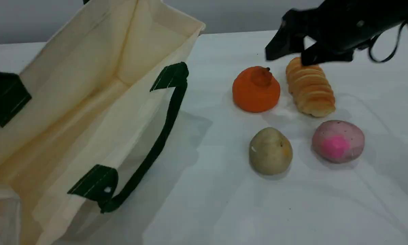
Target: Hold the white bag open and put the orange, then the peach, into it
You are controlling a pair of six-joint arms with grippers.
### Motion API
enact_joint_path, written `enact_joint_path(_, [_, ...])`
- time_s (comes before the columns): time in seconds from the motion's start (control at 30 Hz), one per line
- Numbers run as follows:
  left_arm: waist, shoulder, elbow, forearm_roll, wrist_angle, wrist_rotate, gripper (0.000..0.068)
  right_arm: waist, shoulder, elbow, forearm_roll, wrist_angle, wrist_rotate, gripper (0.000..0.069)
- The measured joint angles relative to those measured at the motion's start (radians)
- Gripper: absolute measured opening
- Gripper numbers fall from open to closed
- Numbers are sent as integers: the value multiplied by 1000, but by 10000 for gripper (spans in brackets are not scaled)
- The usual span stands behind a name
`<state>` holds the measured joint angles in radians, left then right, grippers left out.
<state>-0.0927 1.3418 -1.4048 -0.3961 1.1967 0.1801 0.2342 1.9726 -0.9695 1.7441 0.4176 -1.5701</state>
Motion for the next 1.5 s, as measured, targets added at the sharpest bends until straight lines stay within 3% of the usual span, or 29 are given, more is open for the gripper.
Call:
enact_joint_path(0.2, [0, 0, 0, 5, 3, -22, 59, 51, 65, -62, -1, -2, 0, 580])
enact_joint_path(0.43, [0, 0, 0, 4, 6, -36, 59, 66, 110, -127, 3, -105, 0, 580])
enact_joint_path(0.63, [0, 0, 0, 3, 6, -61, 59, 66, 160, -155, 0, -21, 0, 580])
enact_joint_path(0.97, [0, 0, 0, 1, 6, -66, 59, 66, 224, -197, 0, -48, 0, 565])
enact_joint_path(1.07, [0, 0, 0, 1, 6, -66, 59, 66, 226, -197, 2, -45, 0, 470])
enact_joint_path(1.23, [0, 0, 0, 1, 6, -66, 59, 65, 226, -197, 0, -44, 0, 116])
enact_joint_path(1.27, [0, 0, 0, 1, 6, -66, 59, 65, 226, -197, 0, -44, 0, 72])
enact_joint_path(1.5, [0, 0, 0, 5, 6, -61, 59, 65, 173, -194, -8, -42, 0, 41])
